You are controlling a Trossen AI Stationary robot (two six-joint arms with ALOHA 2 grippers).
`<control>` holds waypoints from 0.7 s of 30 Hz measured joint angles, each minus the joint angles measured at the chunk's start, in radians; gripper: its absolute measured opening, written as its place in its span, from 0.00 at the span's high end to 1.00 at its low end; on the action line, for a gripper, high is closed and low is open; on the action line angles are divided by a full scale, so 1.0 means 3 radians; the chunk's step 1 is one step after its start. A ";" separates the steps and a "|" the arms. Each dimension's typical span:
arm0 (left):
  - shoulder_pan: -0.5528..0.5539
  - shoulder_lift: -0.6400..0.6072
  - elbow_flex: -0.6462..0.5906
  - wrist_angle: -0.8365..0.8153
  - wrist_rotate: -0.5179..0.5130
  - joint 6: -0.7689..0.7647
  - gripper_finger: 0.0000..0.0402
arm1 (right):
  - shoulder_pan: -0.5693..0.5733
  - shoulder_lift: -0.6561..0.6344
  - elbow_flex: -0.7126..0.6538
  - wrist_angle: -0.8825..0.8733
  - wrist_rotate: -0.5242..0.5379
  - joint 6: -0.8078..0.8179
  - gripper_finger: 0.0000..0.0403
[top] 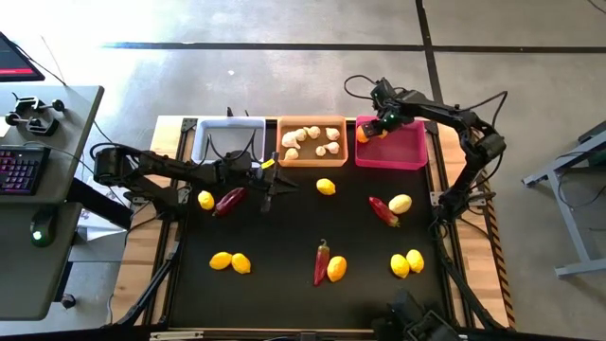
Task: Sort produce into baskets
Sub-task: Put the yellow lemon into the pink bin
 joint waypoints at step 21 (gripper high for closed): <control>0.0000 0.0000 0.0000 -0.0004 0.0000 0.0000 0.90 | 0.0008 0.0000 0.0000 0.0016 0.0028 -0.0117 0.50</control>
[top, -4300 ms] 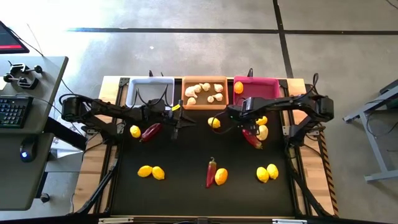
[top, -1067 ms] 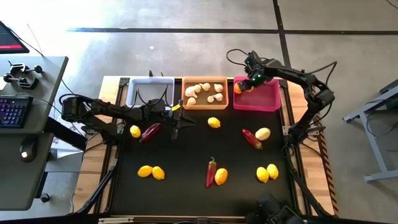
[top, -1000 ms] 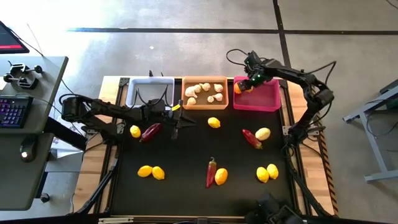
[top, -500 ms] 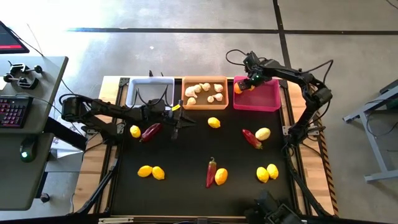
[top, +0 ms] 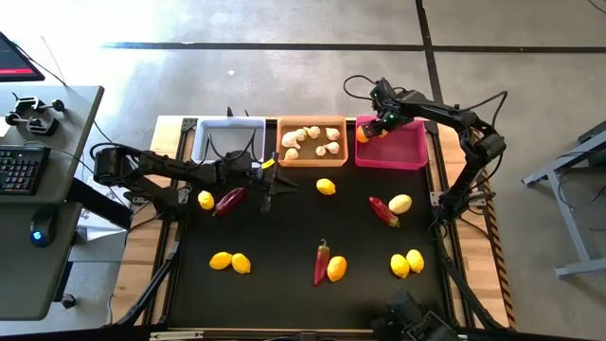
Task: Sort produce into baskets
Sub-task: Put the yellow lemon into the pink bin
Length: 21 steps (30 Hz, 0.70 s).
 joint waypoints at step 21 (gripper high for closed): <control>0.0001 0.0000 0.0000 0.0000 0.0000 0.0001 0.90 | 0.0156 0.0000 -0.0001 0.0120 0.0067 -0.0167 0.34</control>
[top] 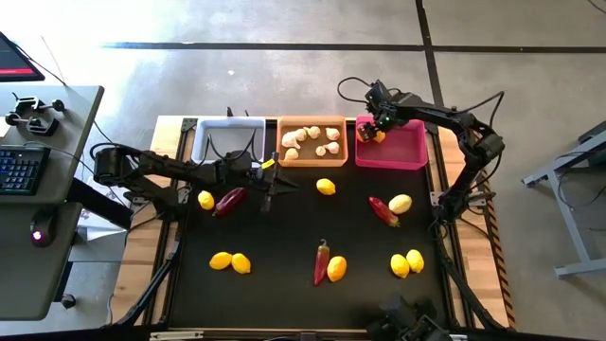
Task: Sort produce into baskets
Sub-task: Put the yellow lemon into the pink bin
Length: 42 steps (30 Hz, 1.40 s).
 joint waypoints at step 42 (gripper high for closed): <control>-0.0712 -0.0383 0.0582 -0.2134 -0.0192 0.0194 0.99 | 0.2606 -0.1764 -0.2400 0.3022 0.0700 -0.0144 1.00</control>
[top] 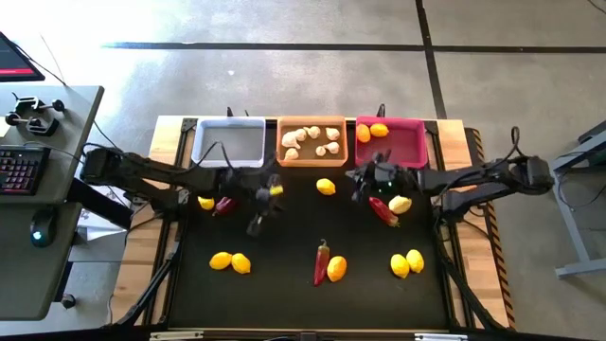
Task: Sort produce into baskets
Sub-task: Put the yellow lemon into the pink bin
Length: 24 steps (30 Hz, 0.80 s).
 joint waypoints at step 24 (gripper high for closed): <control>-0.1684 -0.0011 0.0614 -0.3301 -0.0651 -0.3399 0.64 | 0.0532 0.0003 -0.0009 0.0003 0.0449 -0.0032 1.00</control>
